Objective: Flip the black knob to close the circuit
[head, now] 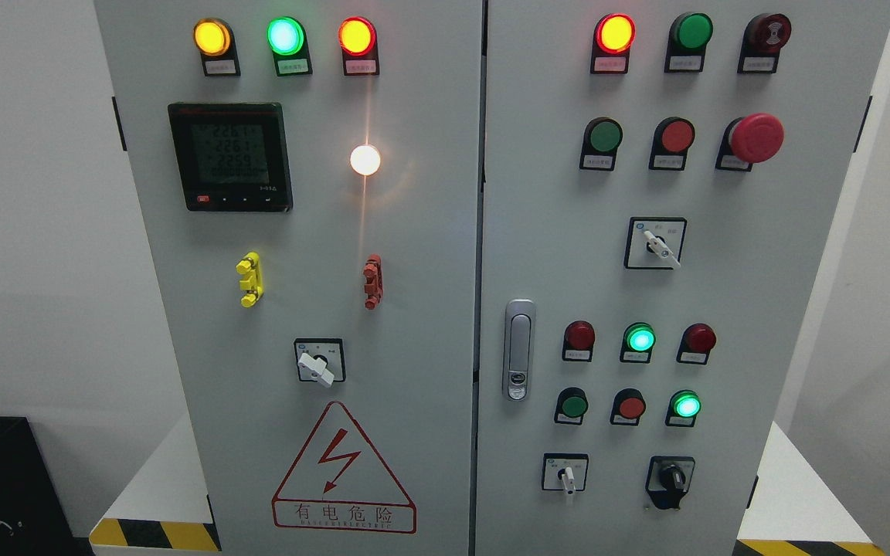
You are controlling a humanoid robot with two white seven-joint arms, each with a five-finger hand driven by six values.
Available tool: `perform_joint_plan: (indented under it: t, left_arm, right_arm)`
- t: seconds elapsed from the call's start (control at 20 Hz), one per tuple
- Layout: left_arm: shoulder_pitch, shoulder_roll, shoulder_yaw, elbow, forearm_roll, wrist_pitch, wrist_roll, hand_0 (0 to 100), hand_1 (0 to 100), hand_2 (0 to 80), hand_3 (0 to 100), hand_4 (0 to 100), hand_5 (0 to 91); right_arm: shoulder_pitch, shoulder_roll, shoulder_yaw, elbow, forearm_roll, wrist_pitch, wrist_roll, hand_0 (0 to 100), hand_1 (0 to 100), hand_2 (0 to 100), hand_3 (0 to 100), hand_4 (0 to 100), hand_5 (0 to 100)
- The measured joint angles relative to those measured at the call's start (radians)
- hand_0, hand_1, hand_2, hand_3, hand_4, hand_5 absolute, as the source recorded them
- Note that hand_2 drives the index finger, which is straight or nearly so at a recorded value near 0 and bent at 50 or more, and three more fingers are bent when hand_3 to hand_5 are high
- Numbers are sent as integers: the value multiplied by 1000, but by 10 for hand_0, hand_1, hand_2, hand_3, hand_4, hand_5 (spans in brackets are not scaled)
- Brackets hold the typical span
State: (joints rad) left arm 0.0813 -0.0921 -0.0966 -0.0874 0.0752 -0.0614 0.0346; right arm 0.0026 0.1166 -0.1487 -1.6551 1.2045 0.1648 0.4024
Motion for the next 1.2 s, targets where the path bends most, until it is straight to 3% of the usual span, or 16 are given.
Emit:
perform_joint_plan:
  t: [0.3, 1.2]
  left_arm:
    - [0, 0, 0, 0, 0, 0, 0, 120, 556, 0, 0, 0, 0]
    - [0, 0, 0, 0, 0, 0, 0, 120, 556, 0, 0, 0, 0]
  right_arm:
    - [-61, 4, -7, -53, 42, 18, 10, 0, 0, 903, 1000, 930, 913]
    - [-222, 6, -41, -94, 131, 29, 92, 0, 0, 895, 1000, 923, 912]
